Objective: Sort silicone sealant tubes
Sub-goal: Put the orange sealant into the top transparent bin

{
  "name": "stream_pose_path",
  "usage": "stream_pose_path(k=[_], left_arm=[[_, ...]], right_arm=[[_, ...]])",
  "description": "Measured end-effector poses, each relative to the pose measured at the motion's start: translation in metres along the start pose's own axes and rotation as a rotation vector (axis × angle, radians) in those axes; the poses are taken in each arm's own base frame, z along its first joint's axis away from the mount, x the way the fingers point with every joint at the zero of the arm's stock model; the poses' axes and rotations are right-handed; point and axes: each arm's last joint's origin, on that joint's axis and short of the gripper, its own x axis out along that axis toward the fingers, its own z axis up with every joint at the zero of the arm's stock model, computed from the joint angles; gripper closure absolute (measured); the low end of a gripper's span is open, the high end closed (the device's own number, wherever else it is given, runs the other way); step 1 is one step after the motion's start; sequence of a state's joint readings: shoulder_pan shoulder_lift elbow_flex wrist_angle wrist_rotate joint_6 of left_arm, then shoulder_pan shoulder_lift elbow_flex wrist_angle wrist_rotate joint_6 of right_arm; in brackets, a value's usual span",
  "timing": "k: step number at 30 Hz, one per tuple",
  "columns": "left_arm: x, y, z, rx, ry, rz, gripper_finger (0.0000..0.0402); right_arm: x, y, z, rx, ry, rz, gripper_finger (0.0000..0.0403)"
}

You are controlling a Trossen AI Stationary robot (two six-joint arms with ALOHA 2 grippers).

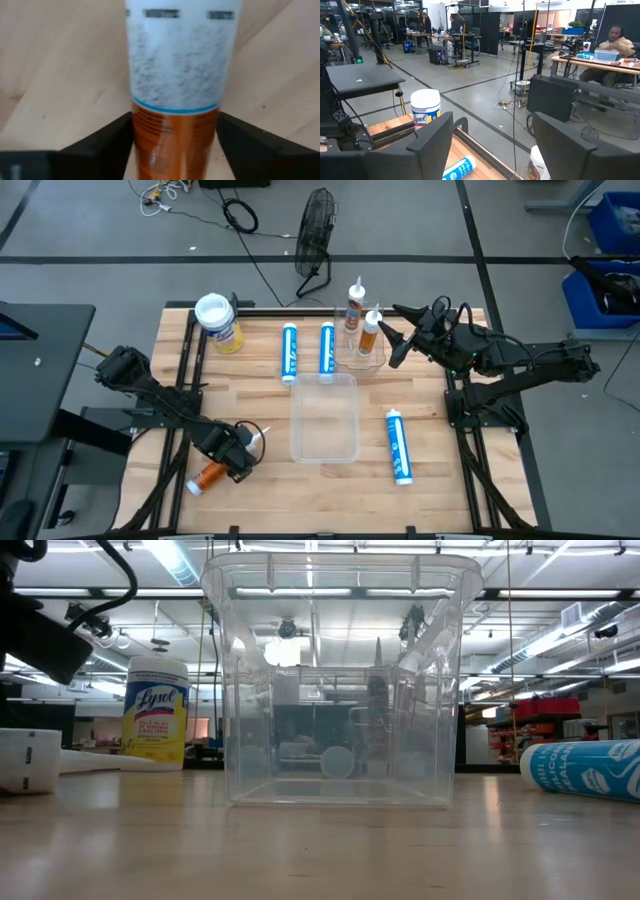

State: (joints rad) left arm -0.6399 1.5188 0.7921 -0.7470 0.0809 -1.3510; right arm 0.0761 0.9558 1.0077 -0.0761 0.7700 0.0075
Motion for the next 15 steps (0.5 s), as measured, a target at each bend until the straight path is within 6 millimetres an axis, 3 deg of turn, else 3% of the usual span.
stream_pose_path(k=[4, 15], left_arm=[[-0.0005, -0.0037, 0.0015, 0.003, -0.03, -0.034, 0.0185], [-0.0026, -0.0041, 0.0027, -0.03, -0.076, -0.044, 0.0189]], right_arm=[[0.0, -0.0001, -0.0001, 0.0, 0.001, 0.0, 0.0128], [0.0, 0.0, -0.0001, 0.018, 0.001, 0.0, 0.0128]])
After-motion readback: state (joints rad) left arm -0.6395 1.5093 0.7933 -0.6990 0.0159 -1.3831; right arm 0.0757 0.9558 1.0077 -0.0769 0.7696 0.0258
